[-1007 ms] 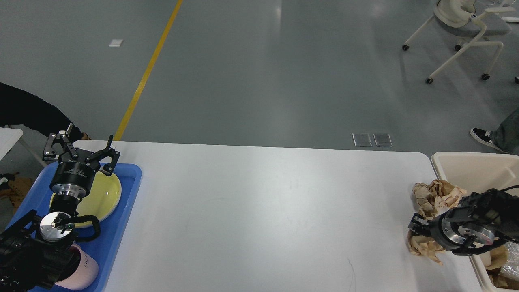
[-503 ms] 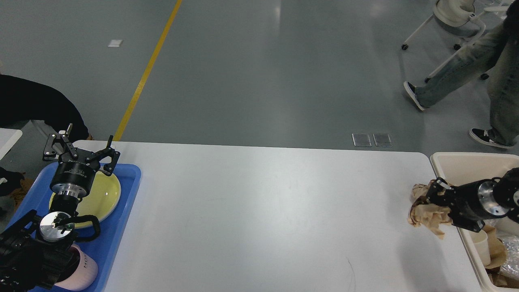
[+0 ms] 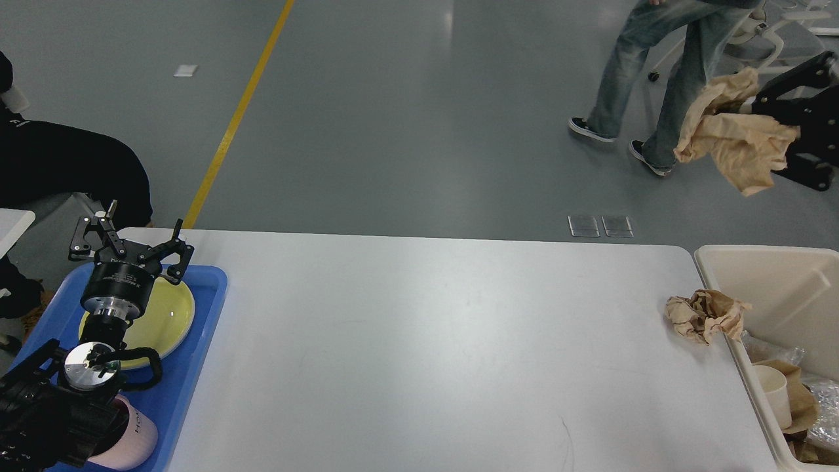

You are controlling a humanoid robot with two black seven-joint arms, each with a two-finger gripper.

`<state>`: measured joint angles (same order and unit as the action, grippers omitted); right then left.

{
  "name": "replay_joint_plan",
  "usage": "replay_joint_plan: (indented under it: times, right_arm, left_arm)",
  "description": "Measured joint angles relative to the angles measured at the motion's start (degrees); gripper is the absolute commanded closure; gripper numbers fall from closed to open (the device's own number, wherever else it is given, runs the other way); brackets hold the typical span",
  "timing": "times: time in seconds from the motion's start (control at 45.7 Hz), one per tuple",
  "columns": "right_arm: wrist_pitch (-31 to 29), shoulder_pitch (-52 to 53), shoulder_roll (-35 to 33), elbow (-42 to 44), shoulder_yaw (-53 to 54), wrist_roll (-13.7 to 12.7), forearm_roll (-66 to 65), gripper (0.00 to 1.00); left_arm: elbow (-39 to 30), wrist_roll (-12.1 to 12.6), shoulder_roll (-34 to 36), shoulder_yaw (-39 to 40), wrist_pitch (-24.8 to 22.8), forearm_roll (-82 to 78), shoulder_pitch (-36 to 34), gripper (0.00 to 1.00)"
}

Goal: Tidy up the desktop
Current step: 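Grasp the crumpled tan paper with the right gripper and lift it out, then bring the right gripper back and lower it into the bin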

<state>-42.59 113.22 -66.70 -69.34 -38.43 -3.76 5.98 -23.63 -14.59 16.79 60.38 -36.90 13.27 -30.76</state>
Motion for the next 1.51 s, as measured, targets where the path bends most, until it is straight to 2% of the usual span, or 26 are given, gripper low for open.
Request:
replay_joint_plan:
  times: [0.088,0.153,0.175,0.197,0.241,0.263,0.372,0.46,0.679,0.919,1.138,1.335,1.423,1.51]
  right_arm:
    - [2.5,-5.4,0.0,4.8,0.5,0.0,0.0,1.0]
    - [7.0,-12.5,0.8,11.0,1.0,0.0,0.6,1.0]
    - [8.7,-14.4,1.4,12.6,1.1,0.1,0.7,0.88]
    - [10.6,-16.6,2.2,14.1,1.2,0.0,0.8,0.67]
    - [16.0,-22.4,4.5,17.8,1.2,0.0,1.0,0.13]
    - [17.8,-24.1,5.2,18.9,1.2,0.0,1.0,0.0]
    - [31.4,-35.8,10.5,27.4,1.3,0.2,1.1,0.0]
    - [37.2,-43.5,14.2,31.1,1.4,0.2,1.1,0.0]
    - [39.6,-54.9,20.2,35.3,1.5,0.2,1.0,0.0]
    - [39.7,-55.9,23.2,36.1,1.0,0.2,0.4,0.0]
    - [39.0,-47.9,26.3,34.3,-2.9,0.2,0.0,0.0]
    - [38.0,-29.0,34.6,26.3,-21.1,0.0,0.8,0.0]
    - [35.3,-20.9,38.5,21.6,-27.8,0.0,0.9,0.0]
    - [29.4,-13.5,40.8,15.9,-31.3,0.1,1.0,0.0]
  left_arm:
    - [0.0,0.0,0.0,0.0,0.0,0.0,0.0,0.04]
    - [0.0,0.0,0.0,0.0,0.0,0.0,0.0,0.04]
    - [0.0,0.0,0.0,0.0,0.0,0.0,0.0,0.04]
    - [0.0,0.0,0.0,0.0,0.0,0.0,0.0,0.04]
    - [0.0,0.0,0.0,0.0,0.0,0.0,0.0,0.04]
    - [0.0,0.0,0.0,0.0,0.0,0.0,0.0,0.04]
    - [0.0,0.0,0.0,0.0,0.0,-0.1,0.0,0.04]
    - [0.0,0.0,0.0,0.0,0.0,-0.1,0.0,0.04]
    - [0.0,0.0,0.0,0.0,0.0,0.0,0.0,0.04]
    - [0.0,0.0,0.0,0.0,0.0,0.0,0.0,0.04]
    - [0.0,0.0,0.0,0.0,0.0,0.0,0.0,0.04]
    - [0.0,0.0,0.0,0.0,0.0,0.0,0.0,0.04]
    - [0.0,0.0,0.0,0.0,0.0,0.0,0.0,0.04]
    - [0.0,0.0,0.0,0.0,0.0,0.0,0.0,0.04]
